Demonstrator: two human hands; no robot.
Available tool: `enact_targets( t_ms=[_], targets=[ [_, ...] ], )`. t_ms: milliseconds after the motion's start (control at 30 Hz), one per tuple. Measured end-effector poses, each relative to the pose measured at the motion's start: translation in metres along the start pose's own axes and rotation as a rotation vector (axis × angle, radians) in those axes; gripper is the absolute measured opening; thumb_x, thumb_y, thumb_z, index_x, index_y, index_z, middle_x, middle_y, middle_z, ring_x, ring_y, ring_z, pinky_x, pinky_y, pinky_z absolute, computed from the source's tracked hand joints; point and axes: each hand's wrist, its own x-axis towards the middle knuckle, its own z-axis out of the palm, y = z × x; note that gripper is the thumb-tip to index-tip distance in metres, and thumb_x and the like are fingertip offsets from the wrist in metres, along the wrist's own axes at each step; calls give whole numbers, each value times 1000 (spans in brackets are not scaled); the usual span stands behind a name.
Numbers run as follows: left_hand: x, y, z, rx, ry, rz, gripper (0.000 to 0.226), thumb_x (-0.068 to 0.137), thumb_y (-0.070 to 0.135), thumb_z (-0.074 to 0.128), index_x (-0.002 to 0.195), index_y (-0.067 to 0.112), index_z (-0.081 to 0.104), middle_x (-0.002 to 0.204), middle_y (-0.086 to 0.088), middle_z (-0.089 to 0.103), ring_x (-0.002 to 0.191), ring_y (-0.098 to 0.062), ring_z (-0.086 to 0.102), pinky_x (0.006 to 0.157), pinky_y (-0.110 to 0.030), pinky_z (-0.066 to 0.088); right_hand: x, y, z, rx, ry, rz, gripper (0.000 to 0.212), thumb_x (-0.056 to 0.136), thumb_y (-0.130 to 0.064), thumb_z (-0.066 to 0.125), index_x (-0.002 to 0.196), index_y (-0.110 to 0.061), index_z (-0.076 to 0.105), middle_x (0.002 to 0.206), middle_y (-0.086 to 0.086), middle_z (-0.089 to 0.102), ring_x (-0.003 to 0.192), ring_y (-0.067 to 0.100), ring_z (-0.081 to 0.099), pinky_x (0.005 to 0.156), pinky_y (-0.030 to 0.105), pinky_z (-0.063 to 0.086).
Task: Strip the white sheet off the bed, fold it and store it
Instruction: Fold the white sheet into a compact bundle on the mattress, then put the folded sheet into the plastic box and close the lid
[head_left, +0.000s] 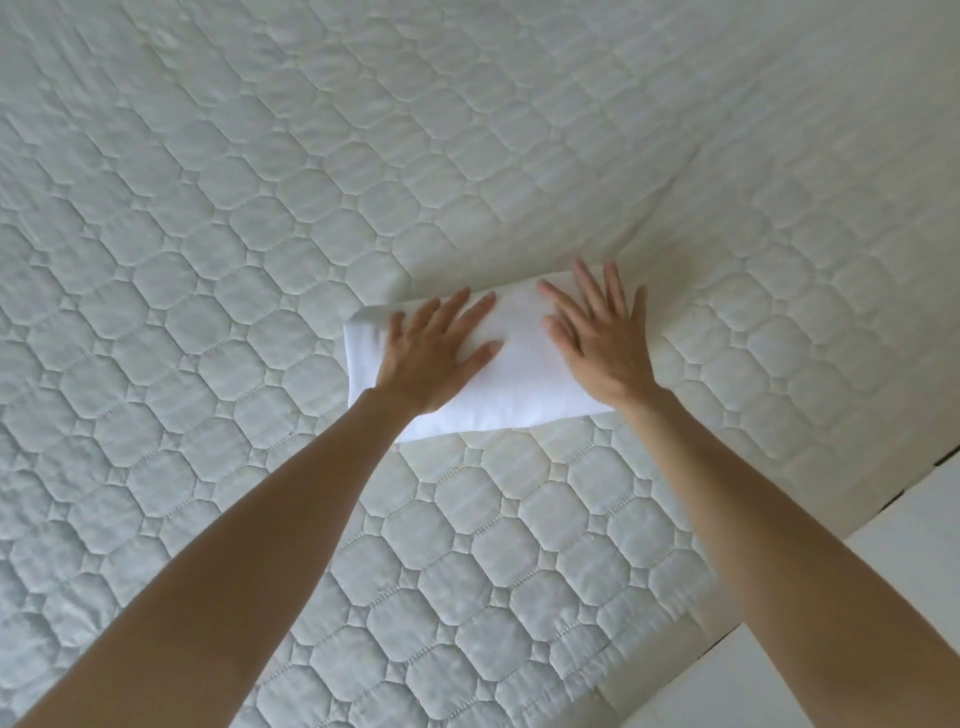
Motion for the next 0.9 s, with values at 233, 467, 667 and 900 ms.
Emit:
enact_targets(
  t_ms=[233, 467, 667, 900],
  targets=[
    [5, -9, 13, -402, 129, 51, 55, 91, 45, 20, 140, 29, 39, 151, 1, 30, 139, -18, 26, 114, -44, 14, 3, 17, 21, 375, -167, 214, 44, 98, -44, 27, 142, -48, 22, 158, -6, -1, 144, 22, -8, 114, 49, 15],
    [-48, -52, 3, -697, 165, -617, 71, 79, 62, 56, 140, 47, 23, 150, -11, 21, 131, -36, 33, 101, -52, 34, -13, 13, 1, 699, -87, 507, 66, 88, -44, 58, 144, -33, 25, 133, 8, 51, 119, 28, 48, 78, 13, 31],
    [-45, -52, 13, -1035, -3, -781, 90, 80, 68, 47, 147, 33, -2, 147, -18, 32, 130, -38, 37, 104, -47, 32, -8, 14, -4, 783, -238, 563, 67, 88, -49, 56, 142, -46, 16, 146, -5, 35, 129, 22, 39, 91, 22, 29],
    [-90, -23, -6, -1218, -17, -760, 58, 77, 66, 56, 108, 17, 50, 95, 3, 57, 96, -23, 54, 80, -34, 41, -67, 10, -42, 950, -145, 504, 66, 87, -42, 61, 140, -47, 22, 140, -28, 28, 131, 2, 30, 103, 22, 26]
  ],
)
